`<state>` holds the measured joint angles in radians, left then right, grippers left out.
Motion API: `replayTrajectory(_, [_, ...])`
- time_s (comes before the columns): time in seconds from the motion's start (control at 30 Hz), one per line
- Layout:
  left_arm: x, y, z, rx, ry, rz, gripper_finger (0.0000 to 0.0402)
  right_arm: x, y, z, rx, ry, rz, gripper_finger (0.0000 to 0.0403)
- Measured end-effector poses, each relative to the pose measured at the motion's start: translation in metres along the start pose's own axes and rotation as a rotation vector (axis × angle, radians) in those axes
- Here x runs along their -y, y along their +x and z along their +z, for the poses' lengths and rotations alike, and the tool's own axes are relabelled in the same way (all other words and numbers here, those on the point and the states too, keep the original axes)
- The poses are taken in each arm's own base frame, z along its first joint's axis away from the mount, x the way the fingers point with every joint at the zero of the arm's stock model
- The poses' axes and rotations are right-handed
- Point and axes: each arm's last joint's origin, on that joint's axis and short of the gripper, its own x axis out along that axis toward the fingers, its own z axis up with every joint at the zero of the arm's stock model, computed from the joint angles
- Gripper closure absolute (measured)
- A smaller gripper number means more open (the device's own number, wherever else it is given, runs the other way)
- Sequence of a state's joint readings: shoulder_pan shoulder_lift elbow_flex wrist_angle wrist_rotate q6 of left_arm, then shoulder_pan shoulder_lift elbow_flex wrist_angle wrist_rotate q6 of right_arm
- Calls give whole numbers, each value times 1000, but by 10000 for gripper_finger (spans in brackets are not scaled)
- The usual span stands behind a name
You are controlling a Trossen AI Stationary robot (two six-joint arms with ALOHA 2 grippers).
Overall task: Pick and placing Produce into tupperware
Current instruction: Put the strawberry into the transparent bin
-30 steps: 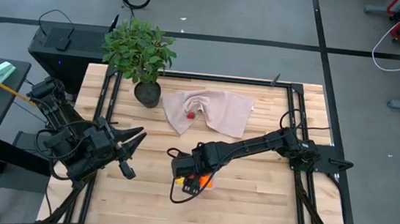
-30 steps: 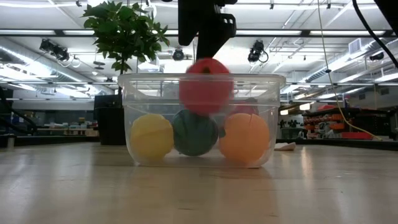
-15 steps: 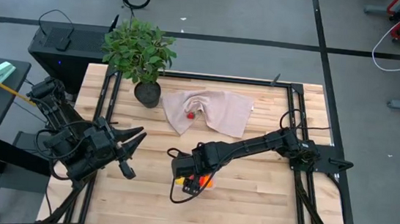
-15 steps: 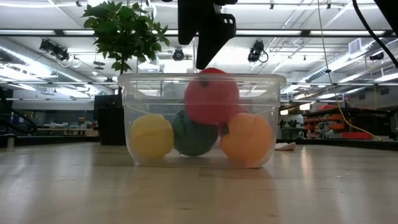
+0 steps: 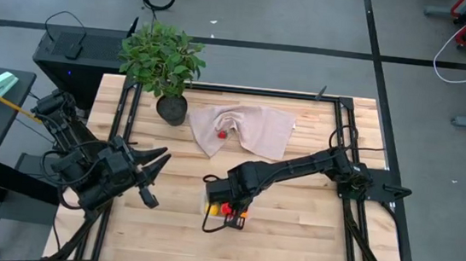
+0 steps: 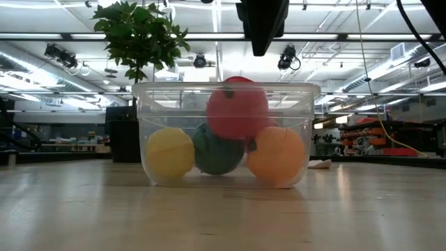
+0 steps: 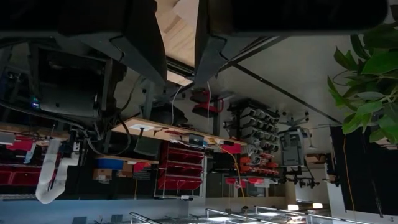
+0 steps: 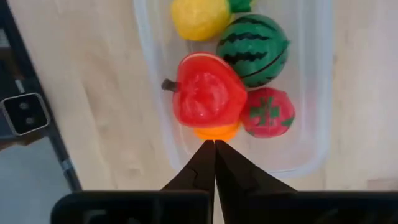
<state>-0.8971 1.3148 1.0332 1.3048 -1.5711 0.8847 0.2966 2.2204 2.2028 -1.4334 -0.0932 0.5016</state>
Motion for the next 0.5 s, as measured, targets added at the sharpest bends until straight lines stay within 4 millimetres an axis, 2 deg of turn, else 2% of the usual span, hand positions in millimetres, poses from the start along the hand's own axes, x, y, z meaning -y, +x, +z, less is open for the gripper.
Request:
replayTrajectory(0.17, [0, 1, 0, 1, -1, 4, 314, 1, 0, 0, -10, -7, 9, 398])
replayTrajectory(0.27, [0, 1, 0, 1, -2, 4, 317, 8, -11, -3, -20, 4, 17, 397])
replayTrajectory(0.33, [0, 1, 0, 1, -1, 4, 319, 15, -27, -7, -17, 11, 23, 399])
replayTrajectory(0.5, [-1, 8, 0, 5, -10, 34, 318, 42, -83, -19, 61, 49, 62, 400])
